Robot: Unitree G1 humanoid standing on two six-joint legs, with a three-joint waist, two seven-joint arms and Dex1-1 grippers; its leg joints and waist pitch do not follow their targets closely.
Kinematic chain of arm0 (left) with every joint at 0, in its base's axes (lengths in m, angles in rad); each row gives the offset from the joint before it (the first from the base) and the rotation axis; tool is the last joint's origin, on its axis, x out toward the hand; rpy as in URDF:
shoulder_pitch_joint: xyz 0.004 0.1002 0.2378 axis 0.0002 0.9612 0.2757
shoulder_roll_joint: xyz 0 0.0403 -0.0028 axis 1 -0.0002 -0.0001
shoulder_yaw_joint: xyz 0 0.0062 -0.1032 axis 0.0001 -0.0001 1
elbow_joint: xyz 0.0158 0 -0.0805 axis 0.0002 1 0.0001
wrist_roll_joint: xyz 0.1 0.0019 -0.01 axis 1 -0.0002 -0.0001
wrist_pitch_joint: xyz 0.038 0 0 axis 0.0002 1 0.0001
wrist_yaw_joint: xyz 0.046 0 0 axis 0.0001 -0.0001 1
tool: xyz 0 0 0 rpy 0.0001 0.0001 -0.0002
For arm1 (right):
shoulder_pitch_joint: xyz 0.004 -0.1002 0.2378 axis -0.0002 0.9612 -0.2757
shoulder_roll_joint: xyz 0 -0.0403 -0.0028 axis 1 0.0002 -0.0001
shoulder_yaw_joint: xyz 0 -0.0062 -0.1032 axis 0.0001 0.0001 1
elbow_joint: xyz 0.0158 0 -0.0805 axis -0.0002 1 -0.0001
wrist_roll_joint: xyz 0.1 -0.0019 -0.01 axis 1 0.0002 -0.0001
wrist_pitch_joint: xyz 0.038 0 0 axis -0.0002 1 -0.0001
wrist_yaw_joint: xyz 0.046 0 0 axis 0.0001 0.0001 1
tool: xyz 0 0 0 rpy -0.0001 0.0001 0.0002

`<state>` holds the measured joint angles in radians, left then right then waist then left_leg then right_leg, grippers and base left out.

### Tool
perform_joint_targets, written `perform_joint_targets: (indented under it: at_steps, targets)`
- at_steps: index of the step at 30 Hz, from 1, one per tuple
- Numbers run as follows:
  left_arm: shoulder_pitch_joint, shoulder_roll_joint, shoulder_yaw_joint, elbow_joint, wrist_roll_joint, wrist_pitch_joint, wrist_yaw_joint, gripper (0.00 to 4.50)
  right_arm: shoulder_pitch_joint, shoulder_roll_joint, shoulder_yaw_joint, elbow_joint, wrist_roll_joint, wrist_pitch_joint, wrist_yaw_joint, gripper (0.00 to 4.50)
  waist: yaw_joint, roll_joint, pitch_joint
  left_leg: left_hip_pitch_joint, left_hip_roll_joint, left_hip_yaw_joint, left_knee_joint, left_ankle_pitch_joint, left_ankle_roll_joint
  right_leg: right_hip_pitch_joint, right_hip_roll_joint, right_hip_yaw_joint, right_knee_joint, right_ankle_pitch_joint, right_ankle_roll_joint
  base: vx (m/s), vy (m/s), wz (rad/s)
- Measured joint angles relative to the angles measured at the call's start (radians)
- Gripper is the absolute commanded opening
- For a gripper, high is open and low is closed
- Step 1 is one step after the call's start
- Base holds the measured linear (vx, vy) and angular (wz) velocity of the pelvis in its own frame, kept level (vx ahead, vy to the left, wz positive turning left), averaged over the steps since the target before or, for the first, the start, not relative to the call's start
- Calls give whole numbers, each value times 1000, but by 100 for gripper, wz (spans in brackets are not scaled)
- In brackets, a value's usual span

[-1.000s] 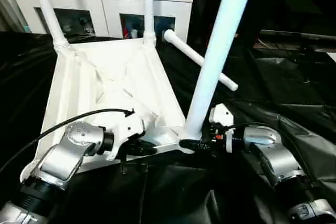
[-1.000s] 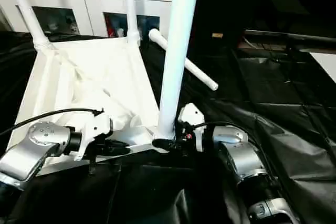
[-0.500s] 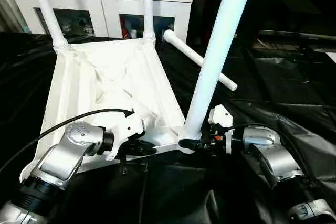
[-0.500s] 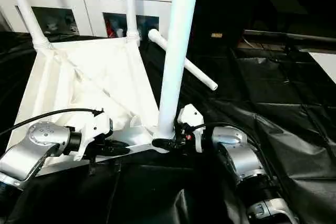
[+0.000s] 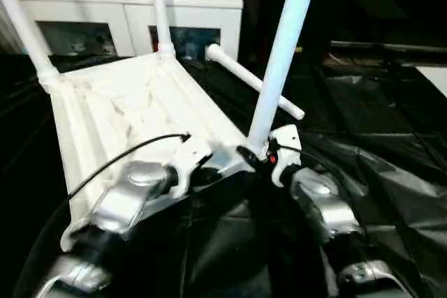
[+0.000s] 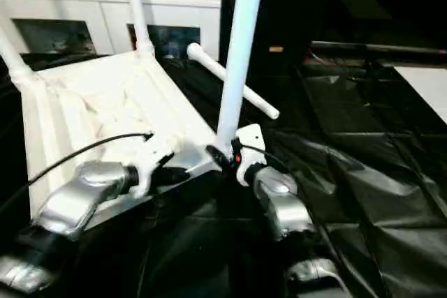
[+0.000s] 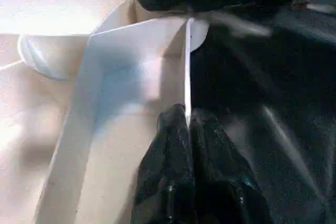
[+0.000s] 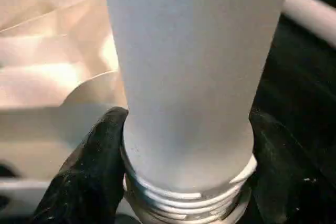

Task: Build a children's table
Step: Rotate leg to tighten

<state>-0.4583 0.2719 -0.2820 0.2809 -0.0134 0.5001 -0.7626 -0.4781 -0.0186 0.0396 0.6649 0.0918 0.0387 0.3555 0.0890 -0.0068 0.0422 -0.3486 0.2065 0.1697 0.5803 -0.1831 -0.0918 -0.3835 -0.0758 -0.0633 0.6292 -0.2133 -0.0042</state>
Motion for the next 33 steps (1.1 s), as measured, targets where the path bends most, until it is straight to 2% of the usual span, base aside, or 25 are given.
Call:
perform_joint_targets:
  at_steps: [4, 6, 11, 12, 14, 18, 20, 21, 25, 28, 30, 33]
  targets:
    - [-20, -49, -6, 22, 31, 19, 70, 0, -39, 44, -33, 54, -17, 0, -117, 273, 1, -5, -3, -1, 0, 0, -1, 0, 0, 0, 0, 0, 0, 0, 0, 0, 0, 0]
    - [-20, -48, -7, 19, 31, 28, 70, 0, -40, 46, -34, 55, -19, 6, -120, 273, 1, -10, -6, -1, 0, 0, -1, 0, 0, 1, 0, 0, -1, 0, 0, 0, 0, 0]
    - [-18, -39, -11, 9, 36, 39, 70, 0, -47, 56, -41, 63, -20, 16, -120, 273, -2, -15, -8, -1, 0, 0, -2, 0, 0, 1, 0, 0, -4, 0, 0, 0, 0, 0]
    - [-18, -36, -12, 8, 38, 39, 69, 0, -51, 59, -44, 68, -20, 15, -120, 343, -2, -16, -9, -1, 0, 0, -2, 0, 0, 1, 0, 0, -4, 0, 0, 0, 0, 0]
    - [-17, -30, -12, 6, 39, 39, 69, 0, -54, 76, -58, 74, -6, 12, -117, 345, -3, -17, -9, 0, 0, 0, -4, 0, 0, 1, 0, 0, -5, 0, 0, 0, 0, 0]
    - [-16, -7, -21, -6, 46, 33, 58, 0, -55, 86, -68, 81, 7, 8, -93, 391, -9, -20, -8, 0, 0, 0, -6, 0, 0, -1, 0, -1, -6, 0, 0, 0, 0, 0]
    - [-12, 10, -29, -18, 48, 18, 40, 0, -48, 72, -47, 71, -2, -9, -65, 395, -11, -19, -7, -2, 0, 0, -7, 0, 0, -3, 0, -1, -6, 0, 1, 0, 0, 0]
    - [-8, 18, -30, -23, 48, 4, 28, 0, -39, 58, -30, 61, -12, -19, -48, 413, -12, -19, -6, -3, 0, 0, -7, 0, 0, -4, 0, -1, -6, 0, 1, 0, 0, 0]
    - [6, 43, -31, -56, 42, -2, -5, 0, -19, -8, -11, 13, -8, -15, 76, 413, -9, -19, -5, -7, 0, 0, -7, 0, 0, -7, 0, -1, -6, 3, -3, 0, 0, 0]
    - [34, 99, -35, -92, 22, -49, -67, 0, 17, -108, 49, -57, -12, -24, 247, 413, 0, -19, -5, -14, 0, 0, -7, 0, 0, -12, 1, -1, -6, 0, -2, 0, 0, 0]
    - [58, 150, -35, -120, 6, -97, -124, 0, 20, -157, 89, -80, -27, -68, 329, 413, 0, -19, -5, -20, 1, 0, -5, 1, 1, -19, 1, -1, -6, 0, -2, 0, 0, 0]
    - [99, 205, -29, -162, -28, -127, -215, 0, 51, -207, 125, -117, -22, -92, 451, 413, 9, -19, -5, -22, 1, 1, -5, 2, 7, -19, 1, -2, -7, -2, -5, 0, 0, 0]
